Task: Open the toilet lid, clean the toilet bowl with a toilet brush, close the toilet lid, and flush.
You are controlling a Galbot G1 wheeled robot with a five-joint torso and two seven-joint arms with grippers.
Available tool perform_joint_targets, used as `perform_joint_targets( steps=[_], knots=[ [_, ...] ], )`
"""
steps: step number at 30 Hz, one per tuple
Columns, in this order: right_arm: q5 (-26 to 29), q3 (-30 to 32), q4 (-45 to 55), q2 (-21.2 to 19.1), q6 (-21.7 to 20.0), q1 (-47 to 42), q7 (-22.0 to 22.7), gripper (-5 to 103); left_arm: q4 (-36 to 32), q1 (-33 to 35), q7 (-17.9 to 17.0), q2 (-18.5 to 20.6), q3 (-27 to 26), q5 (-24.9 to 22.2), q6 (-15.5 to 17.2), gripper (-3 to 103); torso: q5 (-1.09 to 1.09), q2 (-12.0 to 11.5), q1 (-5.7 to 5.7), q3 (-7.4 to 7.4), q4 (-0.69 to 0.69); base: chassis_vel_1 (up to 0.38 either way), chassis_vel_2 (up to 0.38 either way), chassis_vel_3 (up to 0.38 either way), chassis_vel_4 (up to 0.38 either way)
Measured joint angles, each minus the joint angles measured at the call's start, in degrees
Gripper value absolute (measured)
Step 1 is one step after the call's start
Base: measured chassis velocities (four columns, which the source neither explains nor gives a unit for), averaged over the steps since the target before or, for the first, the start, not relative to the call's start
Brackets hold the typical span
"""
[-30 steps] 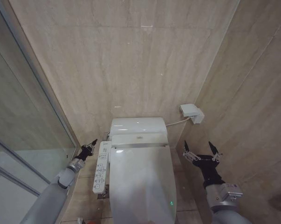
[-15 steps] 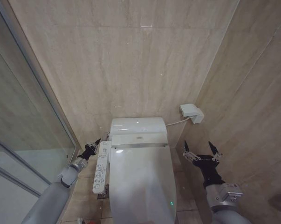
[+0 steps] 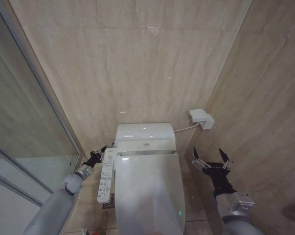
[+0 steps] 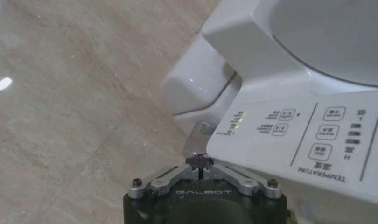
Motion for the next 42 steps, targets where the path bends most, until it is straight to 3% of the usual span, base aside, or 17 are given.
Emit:
perform_joint_targets(
  steps=[28,34,42],
  knots=[
    [0.0,0.0,0.0,0.0,0.0,0.0,0.0,100,4.1,-2.2,0.0,-0.9,1.8,1.0,-0.8,0,-0.03,0.0,0.00,0.01,-0.02,0.000,0.000,0.000,0.000],
    [0.0,0.0,0.0,0.0,0.0,0.0,0.0,100,1.2,-0.1,0.0,-0.1,-0.9,0.9,0.1,0,-0.06,0.0,0.00,0.01,-0.08,0.000,0.000,0.000,0.000],
    [0.0,0.0,0.0,0.0,0.0,0.0,0.0,100,-2.5,1.5,-0.1,3.0,-2.7,1.8,0.0,0,-0.03,0.0,0.00,0.00,-0.02,0.000,0.000,0.000,0.000]
  ],
)
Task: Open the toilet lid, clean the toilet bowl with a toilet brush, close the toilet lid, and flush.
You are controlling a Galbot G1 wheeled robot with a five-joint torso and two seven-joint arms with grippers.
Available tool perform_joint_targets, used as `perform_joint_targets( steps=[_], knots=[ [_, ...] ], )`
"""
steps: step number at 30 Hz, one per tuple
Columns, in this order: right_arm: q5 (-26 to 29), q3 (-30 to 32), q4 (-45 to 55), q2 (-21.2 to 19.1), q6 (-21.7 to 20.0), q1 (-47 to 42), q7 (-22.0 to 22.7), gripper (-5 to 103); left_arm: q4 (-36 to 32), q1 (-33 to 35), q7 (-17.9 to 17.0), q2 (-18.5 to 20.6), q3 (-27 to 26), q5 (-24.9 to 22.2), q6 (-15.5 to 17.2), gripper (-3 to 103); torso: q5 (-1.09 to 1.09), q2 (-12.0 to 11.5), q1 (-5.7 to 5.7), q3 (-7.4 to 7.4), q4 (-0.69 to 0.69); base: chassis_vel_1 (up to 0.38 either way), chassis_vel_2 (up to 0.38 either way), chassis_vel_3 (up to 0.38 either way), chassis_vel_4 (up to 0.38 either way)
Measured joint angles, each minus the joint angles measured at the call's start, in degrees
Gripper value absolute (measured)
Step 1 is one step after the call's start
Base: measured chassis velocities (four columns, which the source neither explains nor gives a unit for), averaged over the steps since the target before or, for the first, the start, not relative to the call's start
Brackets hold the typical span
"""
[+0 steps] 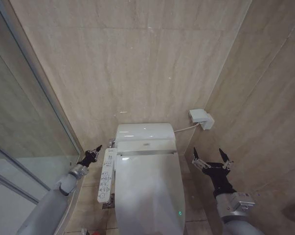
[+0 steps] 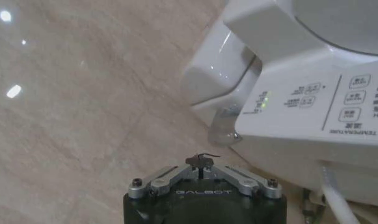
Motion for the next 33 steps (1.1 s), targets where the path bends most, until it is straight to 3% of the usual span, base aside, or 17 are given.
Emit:
perform_joint_targets(
  steps=[13,22,33],
  knots=[
    [0.0,0.0,0.0,0.0,0.0,0.0,0.0,100,3.2,-3.7,-0.6,3.1,2.8,3.4,-2.1,0,0.01,0.0,0.00,0.00,0.00,0.000,0.000,0.000,0.000],
    [0.0,0.0,0.0,0.0,0.0,0.0,0.0,100,7.8,-9.5,-1.3,2.8,7.7,4.6,-3.7,0,0.01,0.0,0.00,0.00,0.00,0.000,0.000,0.000,0.000],
    [0.0,0.0,0.0,0.0,0.0,0.0,0.0,100,7.8,-10.9,-1.4,2.2,10.5,5.6,-3.8,0,0.01,0.0,0.00,0.01,0.00,0.000,0.000,0.000,0.000]
  ],
)
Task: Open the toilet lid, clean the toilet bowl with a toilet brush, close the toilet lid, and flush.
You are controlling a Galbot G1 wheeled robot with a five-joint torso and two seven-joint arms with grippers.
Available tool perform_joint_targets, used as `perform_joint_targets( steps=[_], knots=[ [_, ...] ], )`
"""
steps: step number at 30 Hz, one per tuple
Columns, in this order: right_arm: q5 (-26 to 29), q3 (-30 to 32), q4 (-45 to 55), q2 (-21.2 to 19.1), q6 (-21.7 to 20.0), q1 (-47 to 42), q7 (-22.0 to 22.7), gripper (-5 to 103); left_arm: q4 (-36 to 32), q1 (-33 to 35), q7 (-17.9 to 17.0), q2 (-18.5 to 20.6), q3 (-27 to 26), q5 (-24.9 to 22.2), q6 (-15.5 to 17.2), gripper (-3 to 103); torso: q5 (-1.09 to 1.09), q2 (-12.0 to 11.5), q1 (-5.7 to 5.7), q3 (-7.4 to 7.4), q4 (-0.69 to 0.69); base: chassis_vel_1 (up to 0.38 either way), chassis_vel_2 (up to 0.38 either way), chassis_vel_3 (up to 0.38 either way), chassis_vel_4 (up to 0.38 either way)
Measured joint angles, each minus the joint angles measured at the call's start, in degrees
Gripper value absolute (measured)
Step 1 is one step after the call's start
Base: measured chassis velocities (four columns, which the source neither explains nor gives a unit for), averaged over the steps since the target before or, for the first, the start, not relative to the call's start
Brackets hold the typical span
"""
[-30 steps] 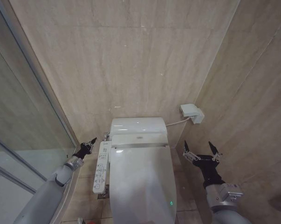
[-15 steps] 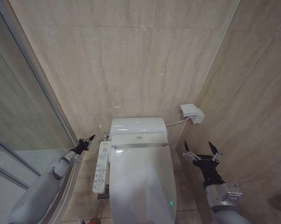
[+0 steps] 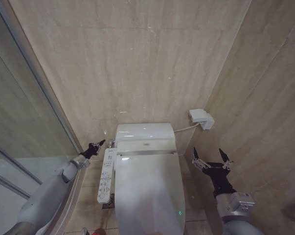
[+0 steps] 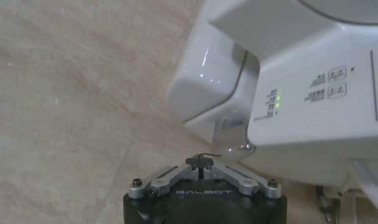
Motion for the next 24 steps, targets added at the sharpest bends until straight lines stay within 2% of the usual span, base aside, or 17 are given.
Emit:
perform_joint_targets(
  steps=[9,24],
  knots=[
    [0.0,0.0,0.0,0.0,0.0,0.0,0.0,100,-1.3,1.1,-0.5,0.3,0.1,2.0,-0.6,0,0.00,0.0,0.00,0.00,0.02,0.000,0.000,0.000,0.000],
    [0.0,0.0,0.0,0.0,0.0,0.0,0.0,100,-0.1,1.1,-0.6,-1.3,0.6,2.3,-0.9,0,0.01,0.0,0.00,0.00,0.01,0.000,0.000,0.000,0.000]
  ],
)
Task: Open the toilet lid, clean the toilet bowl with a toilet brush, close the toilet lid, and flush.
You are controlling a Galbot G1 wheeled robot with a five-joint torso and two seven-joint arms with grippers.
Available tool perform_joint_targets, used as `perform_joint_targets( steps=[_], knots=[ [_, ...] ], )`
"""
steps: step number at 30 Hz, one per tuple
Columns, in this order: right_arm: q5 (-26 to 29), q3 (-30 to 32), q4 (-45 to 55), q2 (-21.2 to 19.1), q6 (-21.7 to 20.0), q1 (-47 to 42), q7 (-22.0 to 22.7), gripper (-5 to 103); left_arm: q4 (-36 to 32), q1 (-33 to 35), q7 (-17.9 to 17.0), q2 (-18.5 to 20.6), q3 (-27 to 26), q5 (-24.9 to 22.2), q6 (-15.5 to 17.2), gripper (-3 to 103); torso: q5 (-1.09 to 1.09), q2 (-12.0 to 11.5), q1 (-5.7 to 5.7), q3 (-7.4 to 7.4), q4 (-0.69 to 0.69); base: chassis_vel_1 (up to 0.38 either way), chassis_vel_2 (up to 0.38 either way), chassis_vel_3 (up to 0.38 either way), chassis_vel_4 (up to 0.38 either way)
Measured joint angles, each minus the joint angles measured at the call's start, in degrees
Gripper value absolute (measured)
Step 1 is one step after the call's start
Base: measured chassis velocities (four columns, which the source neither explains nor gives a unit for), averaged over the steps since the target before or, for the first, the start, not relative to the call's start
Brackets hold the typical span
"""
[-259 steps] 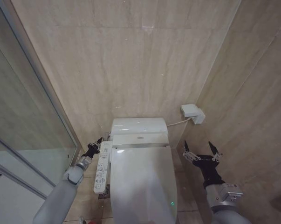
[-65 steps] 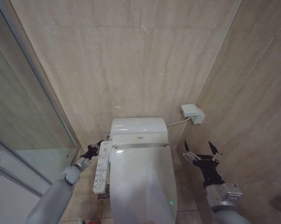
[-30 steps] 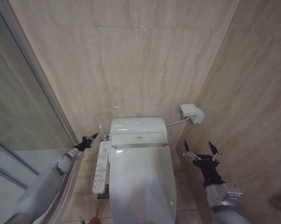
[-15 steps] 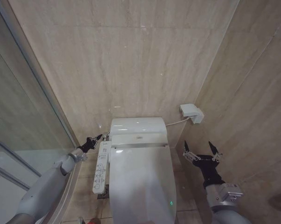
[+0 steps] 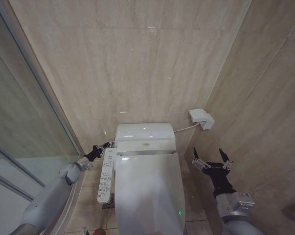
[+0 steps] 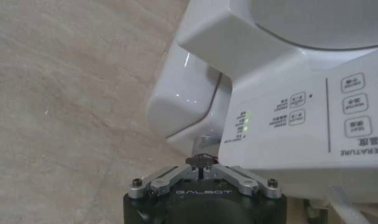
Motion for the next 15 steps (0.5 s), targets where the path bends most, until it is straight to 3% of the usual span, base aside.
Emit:
perform_joint_targets(
  steps=[15],
  knots=[
    [0.0,0.0,0.0,0.0,0.0,0.0,0.0,100,2.5,0.1,-0.1,-0.6,0.1,0.2,-0.6,0,0.00,0.0,-0.01,0.00,0.00,0.000,0.000,0.000,0.000]
  ],
)
